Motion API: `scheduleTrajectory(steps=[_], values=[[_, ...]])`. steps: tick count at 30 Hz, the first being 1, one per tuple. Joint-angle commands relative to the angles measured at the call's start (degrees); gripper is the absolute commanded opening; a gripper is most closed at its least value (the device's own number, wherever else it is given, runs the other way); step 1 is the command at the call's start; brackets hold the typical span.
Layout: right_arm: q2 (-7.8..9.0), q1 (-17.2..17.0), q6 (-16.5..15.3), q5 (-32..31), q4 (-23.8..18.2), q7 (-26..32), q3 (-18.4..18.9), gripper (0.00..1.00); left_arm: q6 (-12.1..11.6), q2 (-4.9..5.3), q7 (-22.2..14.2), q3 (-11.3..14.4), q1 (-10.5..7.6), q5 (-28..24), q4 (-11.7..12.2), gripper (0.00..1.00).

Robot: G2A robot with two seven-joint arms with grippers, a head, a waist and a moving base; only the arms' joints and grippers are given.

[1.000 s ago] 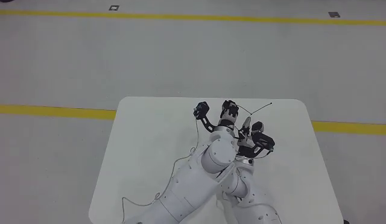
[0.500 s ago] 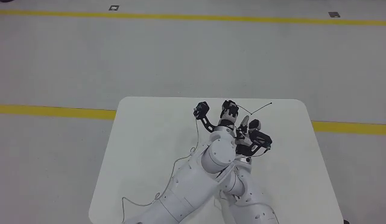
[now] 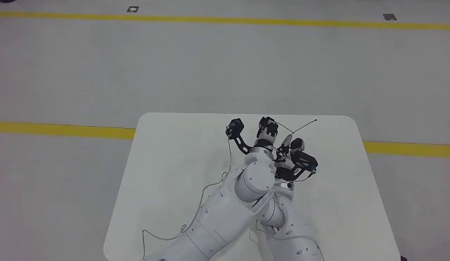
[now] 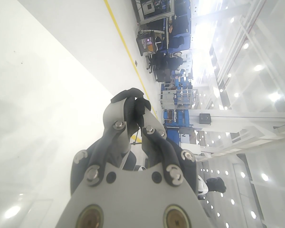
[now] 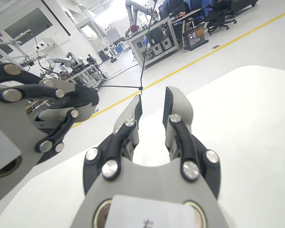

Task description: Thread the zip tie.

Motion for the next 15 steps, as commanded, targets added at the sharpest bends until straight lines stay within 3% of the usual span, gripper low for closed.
scheduleTrajectory(steps=[1,15], values=[[-0.09,0.01,0.00,-0.11,0.05,-0.04,0.09,0.21,0.00,0.00,0.00,0.00,0.00,0.00,0.00,0.00],[-0.80,0.54,0.00,-1.07,1.22,-0.47,0.52,0.19,0.00,0.00,0.00,0.00,0.00,0.00,0.00,0.00]])
